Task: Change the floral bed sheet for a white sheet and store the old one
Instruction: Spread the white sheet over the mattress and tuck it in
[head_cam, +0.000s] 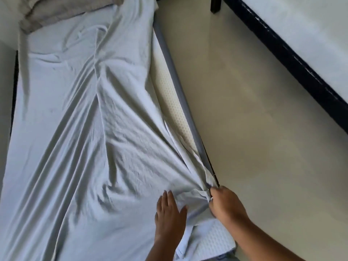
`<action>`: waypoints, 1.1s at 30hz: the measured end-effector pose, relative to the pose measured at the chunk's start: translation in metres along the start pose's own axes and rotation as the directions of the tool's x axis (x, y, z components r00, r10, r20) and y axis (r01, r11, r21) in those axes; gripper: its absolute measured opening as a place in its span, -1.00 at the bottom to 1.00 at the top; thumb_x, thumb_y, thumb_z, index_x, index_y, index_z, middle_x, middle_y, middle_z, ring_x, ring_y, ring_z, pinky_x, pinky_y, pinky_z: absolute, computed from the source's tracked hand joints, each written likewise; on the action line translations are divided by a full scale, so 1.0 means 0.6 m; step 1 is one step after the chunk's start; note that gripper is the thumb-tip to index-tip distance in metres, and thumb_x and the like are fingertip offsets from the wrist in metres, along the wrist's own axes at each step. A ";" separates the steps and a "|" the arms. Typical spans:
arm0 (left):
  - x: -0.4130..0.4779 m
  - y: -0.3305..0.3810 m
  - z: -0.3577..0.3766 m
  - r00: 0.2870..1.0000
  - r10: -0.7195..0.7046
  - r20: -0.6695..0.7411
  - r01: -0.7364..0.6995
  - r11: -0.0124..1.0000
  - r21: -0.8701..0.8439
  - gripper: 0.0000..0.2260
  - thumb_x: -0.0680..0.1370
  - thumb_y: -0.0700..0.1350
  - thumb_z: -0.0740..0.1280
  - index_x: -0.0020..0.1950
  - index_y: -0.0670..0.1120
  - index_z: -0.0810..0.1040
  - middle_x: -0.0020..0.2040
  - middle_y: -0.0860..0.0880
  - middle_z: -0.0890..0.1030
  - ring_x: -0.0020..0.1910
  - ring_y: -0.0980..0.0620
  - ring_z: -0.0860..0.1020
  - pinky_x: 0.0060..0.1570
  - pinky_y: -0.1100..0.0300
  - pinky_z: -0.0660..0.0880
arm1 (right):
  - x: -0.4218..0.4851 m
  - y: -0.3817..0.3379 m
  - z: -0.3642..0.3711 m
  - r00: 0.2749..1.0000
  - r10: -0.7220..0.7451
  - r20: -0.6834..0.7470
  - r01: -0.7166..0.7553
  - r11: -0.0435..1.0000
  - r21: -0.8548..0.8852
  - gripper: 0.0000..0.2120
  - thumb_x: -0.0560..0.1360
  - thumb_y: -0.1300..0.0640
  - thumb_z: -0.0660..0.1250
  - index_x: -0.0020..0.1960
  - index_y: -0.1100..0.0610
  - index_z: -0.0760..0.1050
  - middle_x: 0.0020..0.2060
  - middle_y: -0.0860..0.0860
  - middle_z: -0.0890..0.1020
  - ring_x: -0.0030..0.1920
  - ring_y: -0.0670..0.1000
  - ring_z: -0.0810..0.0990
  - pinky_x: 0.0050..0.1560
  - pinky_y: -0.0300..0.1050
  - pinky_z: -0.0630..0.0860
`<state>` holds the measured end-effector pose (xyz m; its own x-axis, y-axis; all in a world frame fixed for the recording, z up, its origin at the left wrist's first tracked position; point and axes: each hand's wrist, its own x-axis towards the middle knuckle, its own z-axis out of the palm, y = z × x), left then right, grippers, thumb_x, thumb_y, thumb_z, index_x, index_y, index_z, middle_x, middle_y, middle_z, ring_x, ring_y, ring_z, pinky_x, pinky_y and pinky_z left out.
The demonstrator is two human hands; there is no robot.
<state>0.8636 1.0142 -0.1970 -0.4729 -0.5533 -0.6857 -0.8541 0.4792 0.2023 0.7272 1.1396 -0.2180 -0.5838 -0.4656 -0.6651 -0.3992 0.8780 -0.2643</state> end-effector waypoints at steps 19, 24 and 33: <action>-0.039 0.082 0.100 0.978 0.104 0.178 -0.061 0.970 -0.234 -0.63 0.46 -0.02 0.38 0.22 0.06 0.40 0.16 0.05 0.51 0.19 0.02 0.53 0.18 0.22 0.46 | -0.035 0.035 0.044 0.904 0.426 -0.032 -0.331 0.746 0.578 -0.39 0.45 -0.27 0.43 0.30 0.12 0.43 0.12 0.14 0.60 0.15 0.21 0.61 0.00 -0.03 0.47; -0.096 0.116 0.115 0.884 0.177 0.433 -0.040 0.951 -0.307 -0.79 0.50 -0.03 0.34 -0.34 0.11 0.47 -0.46 0.21 0.53 -0.31 0.24 0.46 -0.31 0.30 0.36 | -0.049 0.057 0.077 0.902 0.428 -0.053 -0.337 0.778 0.531 -0.95 0.51 0.20 0.34 -0.05 0.08 0.50 -0.07 0.10 0.65 -0.01 0.19 0.63 -0.08 -0.04 0.54; -0.120 0.059 0.140 0.965 0.223 0.141 -0.221 0.975 -0.034 -0.53 0.50 0.08 0.45 0.36 0.03 0.43 0.30 0.06 0.44 0.31 -0.01 0.38 0.23 0.12 0.41 | -0.115 0.203 0.077 0.771 0.627 -0.113 -0.559 0.751 0.352 -0.62 0.50 0.14 0.44 0.26 0.19 0.47 0.20 0.26 0.51 0.19 0.35 0.49 0.11 0.17 0.49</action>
<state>0.8854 1.1283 -0.1992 -0.6164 -0.3310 -0.7145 -0.7356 0.5659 0.3724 0.7512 1.2838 -0.2366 -0.7803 0.1787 -0.5993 0.2753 0.9586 -0.0726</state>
